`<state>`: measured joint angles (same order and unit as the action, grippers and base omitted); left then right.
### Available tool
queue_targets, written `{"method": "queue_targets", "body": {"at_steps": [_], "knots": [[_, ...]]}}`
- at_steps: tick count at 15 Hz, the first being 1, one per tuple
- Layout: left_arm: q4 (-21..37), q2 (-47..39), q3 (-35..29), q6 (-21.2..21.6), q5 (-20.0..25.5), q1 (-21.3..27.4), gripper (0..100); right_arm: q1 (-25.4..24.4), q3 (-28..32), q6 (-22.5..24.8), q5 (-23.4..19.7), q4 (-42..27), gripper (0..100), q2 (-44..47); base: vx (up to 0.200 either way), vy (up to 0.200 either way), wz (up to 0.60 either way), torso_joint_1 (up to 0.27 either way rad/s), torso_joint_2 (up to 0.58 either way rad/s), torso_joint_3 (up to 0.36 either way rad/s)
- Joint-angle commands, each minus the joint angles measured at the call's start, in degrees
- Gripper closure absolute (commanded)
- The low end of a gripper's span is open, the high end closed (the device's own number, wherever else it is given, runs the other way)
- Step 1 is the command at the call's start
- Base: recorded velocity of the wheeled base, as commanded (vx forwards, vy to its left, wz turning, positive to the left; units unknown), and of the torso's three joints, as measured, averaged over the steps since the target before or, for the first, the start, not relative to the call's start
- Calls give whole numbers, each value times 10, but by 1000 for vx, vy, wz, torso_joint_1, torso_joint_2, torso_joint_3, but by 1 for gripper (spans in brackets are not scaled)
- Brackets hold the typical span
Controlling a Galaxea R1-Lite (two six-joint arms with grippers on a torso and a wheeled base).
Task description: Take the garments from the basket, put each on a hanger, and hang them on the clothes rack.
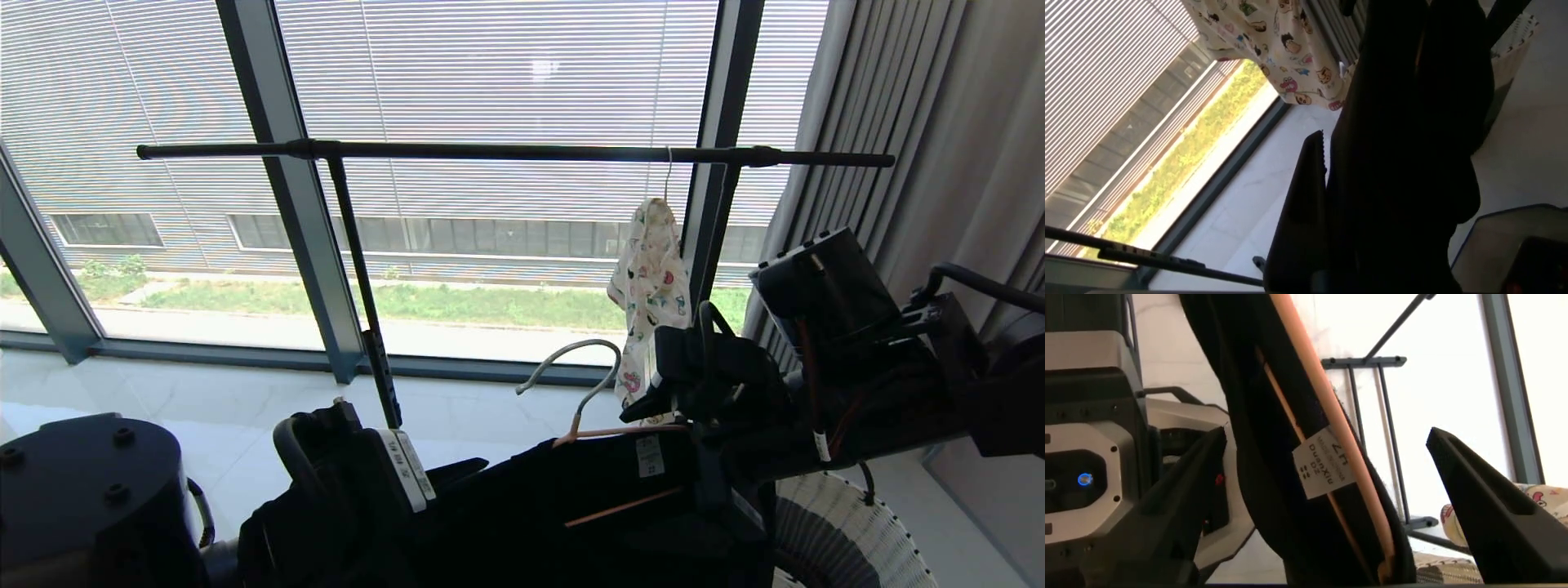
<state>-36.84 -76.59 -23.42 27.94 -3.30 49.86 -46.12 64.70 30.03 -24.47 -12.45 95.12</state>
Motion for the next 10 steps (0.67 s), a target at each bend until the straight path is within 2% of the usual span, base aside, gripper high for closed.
{"method": "queue_targets", "body": {"at_steps": [1, 4, 9, 10], "knots": [[0, -1, -4, 0, 0, 1, 100, -1, 1, 0, 1, 0, 100, 9, 0, 0, 0, 0, 0, 0], [0, 0, -5, 0, -1, 2, 100, -1, 1, -1, 23, 8, 100, 9, 0, 0, 0, 0, 0, 0], [-9, 1, -3, -3, -12, 8, 100, 0, -4, 1, 35, 83, 100, -20, 0, 0, 0, 0, 0, 0], [-17, 0, -2, -5, -13, 7, 0, -1, -9, 4, 32, 101, 100, -31, 0, 0, 0, 0, 0, 0]]}}
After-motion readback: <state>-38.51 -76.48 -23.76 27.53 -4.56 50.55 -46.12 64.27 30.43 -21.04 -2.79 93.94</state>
